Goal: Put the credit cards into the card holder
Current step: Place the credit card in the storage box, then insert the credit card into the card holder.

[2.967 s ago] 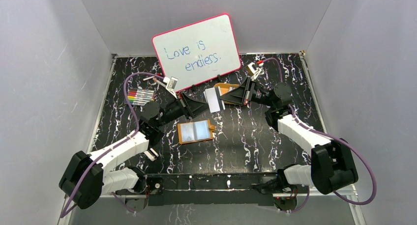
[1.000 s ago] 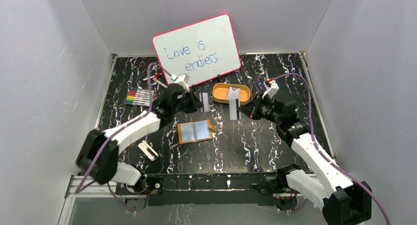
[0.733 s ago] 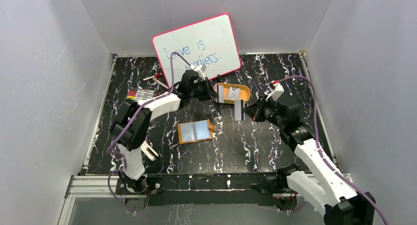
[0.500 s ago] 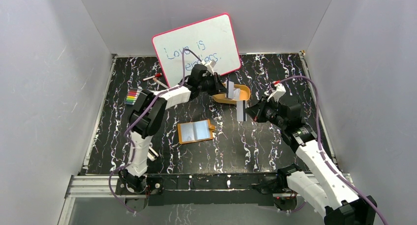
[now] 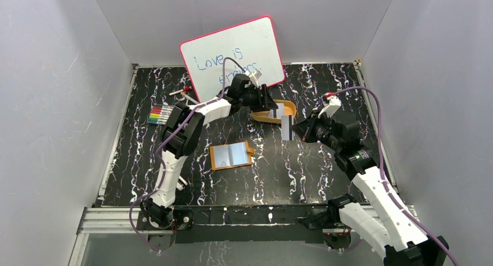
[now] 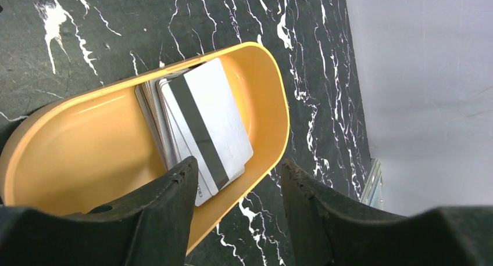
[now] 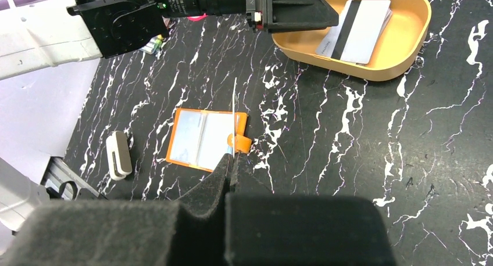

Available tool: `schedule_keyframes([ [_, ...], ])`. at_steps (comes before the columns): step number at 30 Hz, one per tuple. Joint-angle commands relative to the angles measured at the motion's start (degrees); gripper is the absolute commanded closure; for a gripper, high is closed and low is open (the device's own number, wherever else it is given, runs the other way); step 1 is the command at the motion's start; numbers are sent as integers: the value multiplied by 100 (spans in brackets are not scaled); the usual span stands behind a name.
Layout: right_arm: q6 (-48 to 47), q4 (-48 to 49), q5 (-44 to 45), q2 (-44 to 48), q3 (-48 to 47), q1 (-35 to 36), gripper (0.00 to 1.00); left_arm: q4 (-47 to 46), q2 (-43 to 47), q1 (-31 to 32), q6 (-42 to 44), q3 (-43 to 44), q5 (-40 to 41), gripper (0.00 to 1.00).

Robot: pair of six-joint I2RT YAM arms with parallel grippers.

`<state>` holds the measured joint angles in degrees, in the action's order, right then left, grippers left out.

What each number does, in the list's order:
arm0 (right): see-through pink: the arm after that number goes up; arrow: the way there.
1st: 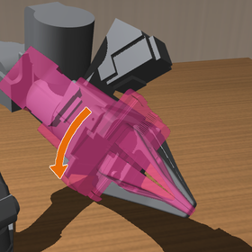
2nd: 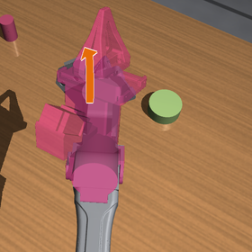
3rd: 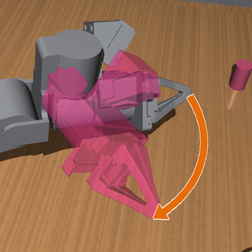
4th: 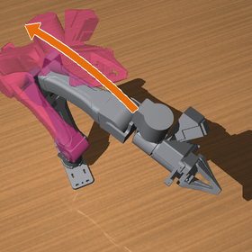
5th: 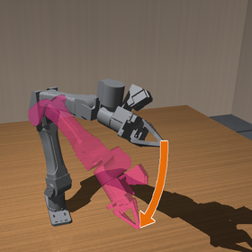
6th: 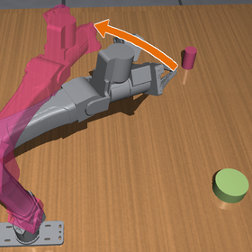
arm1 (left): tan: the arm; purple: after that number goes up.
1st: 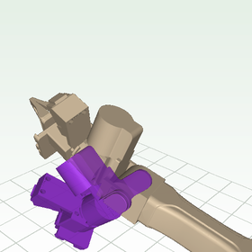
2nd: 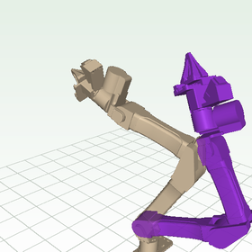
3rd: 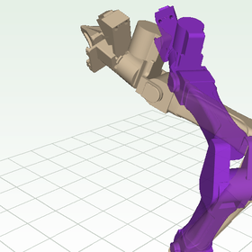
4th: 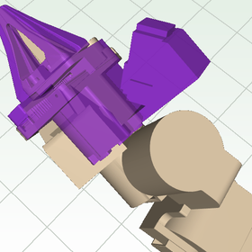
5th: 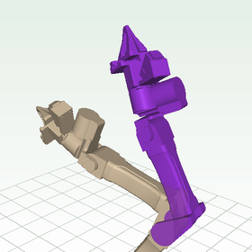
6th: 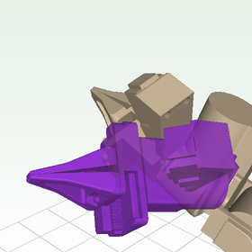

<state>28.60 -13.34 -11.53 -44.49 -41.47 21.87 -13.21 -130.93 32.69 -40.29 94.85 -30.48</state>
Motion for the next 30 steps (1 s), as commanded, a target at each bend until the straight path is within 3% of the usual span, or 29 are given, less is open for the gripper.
schedule_keyframes([
  [1,-83,148,120,55,-282,21,100,73,700,-34,80,-45,-113,44],
  [8,82,497,-510,-69,-43,30,100,875,2308,-43,433,-896,1029,37],
  [15,619,1509,-1377,-540,240,395,100,1126,5506,-43,287,-3482,2509,36],
  [18,832,1928,-1464,-855,264,682,100,952,6905,-86,62,-4602,2558,28],
  [21,1052,2340,-1554,-1132,328,810,100,478,7965,-129,-208,-5591,2085,21],
  [26,1559,3125,-1869,-2034,429,891,100,962,8645,-157,-417,-6312,2115,21],
  [30,1601,3437,-1476,-2641,414,1409,100,1512,8645,-157,-804,-6802,2535,24],
])
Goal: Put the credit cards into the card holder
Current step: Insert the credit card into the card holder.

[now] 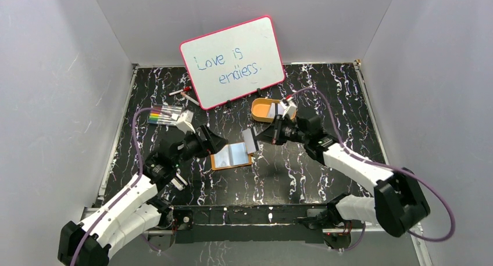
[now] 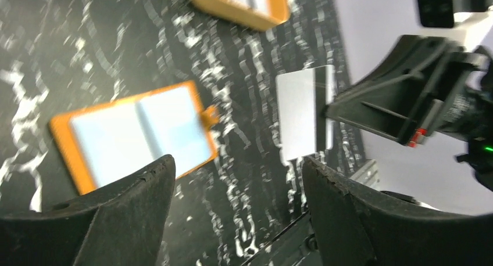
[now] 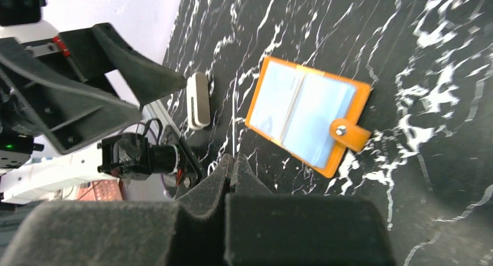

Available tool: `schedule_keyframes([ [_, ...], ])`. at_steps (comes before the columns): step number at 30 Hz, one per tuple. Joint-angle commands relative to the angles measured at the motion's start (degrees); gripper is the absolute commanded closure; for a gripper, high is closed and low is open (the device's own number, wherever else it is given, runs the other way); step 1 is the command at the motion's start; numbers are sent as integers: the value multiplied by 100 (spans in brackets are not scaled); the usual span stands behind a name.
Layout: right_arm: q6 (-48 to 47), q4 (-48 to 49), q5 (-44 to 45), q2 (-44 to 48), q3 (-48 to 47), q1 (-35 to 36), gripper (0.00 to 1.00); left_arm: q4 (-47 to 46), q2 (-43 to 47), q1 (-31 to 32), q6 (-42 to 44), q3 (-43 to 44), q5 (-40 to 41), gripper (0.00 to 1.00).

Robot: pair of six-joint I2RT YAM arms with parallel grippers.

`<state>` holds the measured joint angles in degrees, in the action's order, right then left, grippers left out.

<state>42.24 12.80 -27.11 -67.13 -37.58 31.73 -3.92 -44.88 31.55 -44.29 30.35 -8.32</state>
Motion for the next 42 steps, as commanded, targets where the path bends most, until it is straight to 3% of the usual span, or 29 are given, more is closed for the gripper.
schedule_keyframes([
  [1,264,878,173,-500,15,549,100,600,-23,-44,-515,-443,352,25],
  [6,420,1320,183,-1050,-14,834,100,239,-138,-43,-636,-617,171,27],
  [13,78,1205,1,-461,-32,807,100,-325,805,-48,-655,-597,-199,22],
  [21,1254,2686,-909,-85,247,742,100,-2258,1060,-79,-1431,-993,-1324,21],
  [28,1615,3158,-1250,-79,155,739,100,-2961,665,-79,-1493,-828,-2029,24],
  [31,1708,3291,-1331,-121,153,741,100,-3042,520,-84,-1455,-700,-2174,32],
  [42,1949,3563,-1575,-193,113,743,100,-2971,385,-88,-1234,-539,-2325,88],
])
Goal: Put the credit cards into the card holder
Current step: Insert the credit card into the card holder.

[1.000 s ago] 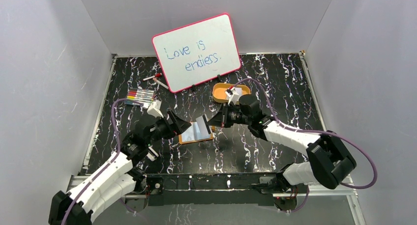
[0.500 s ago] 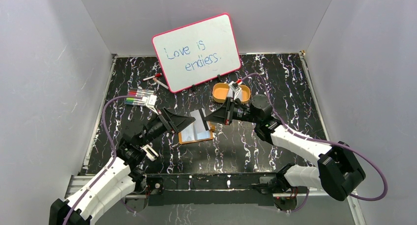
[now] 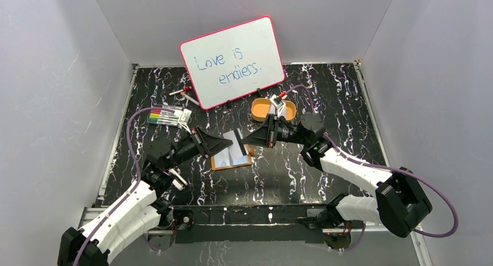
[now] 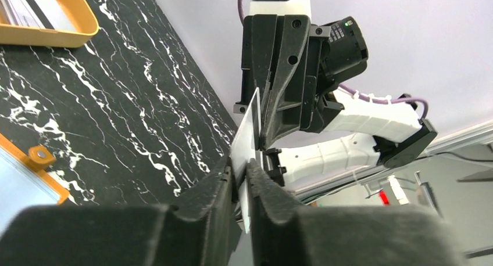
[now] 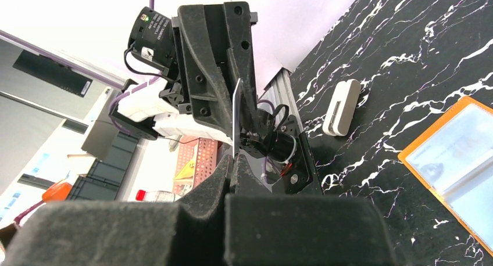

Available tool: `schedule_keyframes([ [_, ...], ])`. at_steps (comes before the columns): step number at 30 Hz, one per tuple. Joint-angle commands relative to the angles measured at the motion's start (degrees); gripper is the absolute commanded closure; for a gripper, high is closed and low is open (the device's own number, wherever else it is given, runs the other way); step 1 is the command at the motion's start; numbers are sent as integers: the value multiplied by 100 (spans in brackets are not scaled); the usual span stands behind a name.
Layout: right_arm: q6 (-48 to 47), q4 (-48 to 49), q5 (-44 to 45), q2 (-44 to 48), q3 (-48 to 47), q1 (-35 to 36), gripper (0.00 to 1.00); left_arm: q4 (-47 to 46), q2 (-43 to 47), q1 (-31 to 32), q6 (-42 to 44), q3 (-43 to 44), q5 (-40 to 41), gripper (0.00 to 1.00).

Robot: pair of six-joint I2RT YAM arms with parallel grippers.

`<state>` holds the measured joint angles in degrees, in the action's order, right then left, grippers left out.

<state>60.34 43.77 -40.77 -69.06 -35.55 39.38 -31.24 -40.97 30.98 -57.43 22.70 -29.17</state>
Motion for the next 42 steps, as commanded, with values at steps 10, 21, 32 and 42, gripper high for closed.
schedule_keyframes([
  [10,-572,-716,-447,162,-321,-25,73,98,79,-31,116,251,-209,100],
  [21,-547,-586,-735,197,-295,-53,74,-442,-238,-40,-158,215,-657,100],
  [32,-758,-788,-339,279,-321,-59,100,490,-153,-48,313,326,-256,67],
  [42,-1966,-3019,1157,-412,-766,-36,100,4180,85,-48,1108,633,2578,39],
])
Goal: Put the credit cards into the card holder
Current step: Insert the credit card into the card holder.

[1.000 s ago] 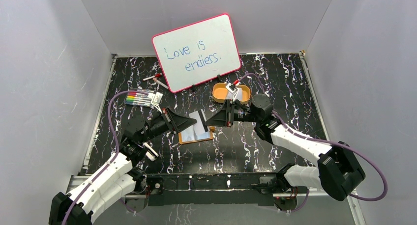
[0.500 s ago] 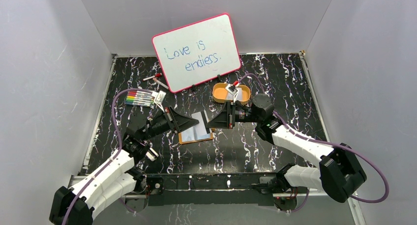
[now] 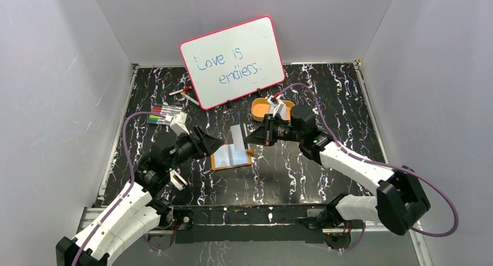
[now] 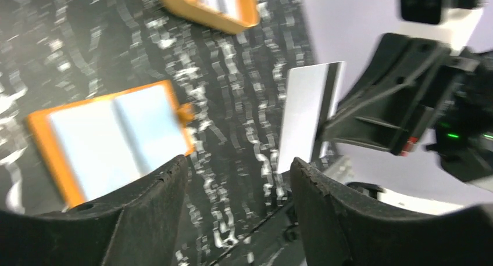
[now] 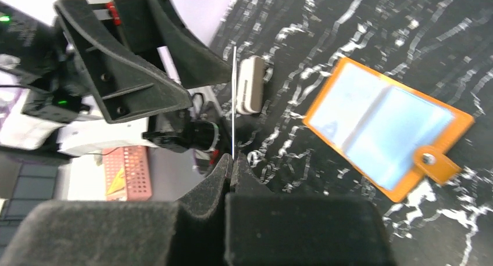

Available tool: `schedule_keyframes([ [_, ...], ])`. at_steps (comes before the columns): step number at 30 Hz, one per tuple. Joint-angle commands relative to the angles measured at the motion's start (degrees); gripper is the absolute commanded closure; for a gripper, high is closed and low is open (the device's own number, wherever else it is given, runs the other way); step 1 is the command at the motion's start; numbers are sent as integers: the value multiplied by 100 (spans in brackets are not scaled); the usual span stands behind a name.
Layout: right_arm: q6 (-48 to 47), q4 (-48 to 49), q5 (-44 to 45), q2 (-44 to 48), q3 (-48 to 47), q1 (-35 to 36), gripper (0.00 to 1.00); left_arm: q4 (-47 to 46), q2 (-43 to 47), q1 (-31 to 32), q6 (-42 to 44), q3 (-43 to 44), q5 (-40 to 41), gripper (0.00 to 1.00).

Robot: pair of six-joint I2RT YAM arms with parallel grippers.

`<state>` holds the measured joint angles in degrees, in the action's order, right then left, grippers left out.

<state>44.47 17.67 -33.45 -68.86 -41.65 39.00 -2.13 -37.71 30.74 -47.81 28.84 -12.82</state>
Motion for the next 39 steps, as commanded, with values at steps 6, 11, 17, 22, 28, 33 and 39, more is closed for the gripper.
schedule_keyframes([
  [6,-184,130,368,-1290,-143,107,100,1128,-903,-24,-573,-398,1423,48],
  [11,95,478,145,-1973,-157,116,100,730,-1285,-22,-744,-658,1431,49],
  [17,419,722,295,-2450,-226,116,100,397,-1586,-24,-728,-763,1576,58],
  [22,597,963,312,-2805,-331,116,100,314,-1853,-24,-745,-855,1749,63],
  [28,598,1040,269,-3099,-473,113,100,62,-2196,-24,-740,-915,1801,65],
  [33,611,1089,269,-3264,-485,116,100,-50,-2432,-24,-744,-907,1817,67],
  [39,602,1124,290,-3408,-500,116,100,54,-2468,-24,-719,-880,1990,70],
])
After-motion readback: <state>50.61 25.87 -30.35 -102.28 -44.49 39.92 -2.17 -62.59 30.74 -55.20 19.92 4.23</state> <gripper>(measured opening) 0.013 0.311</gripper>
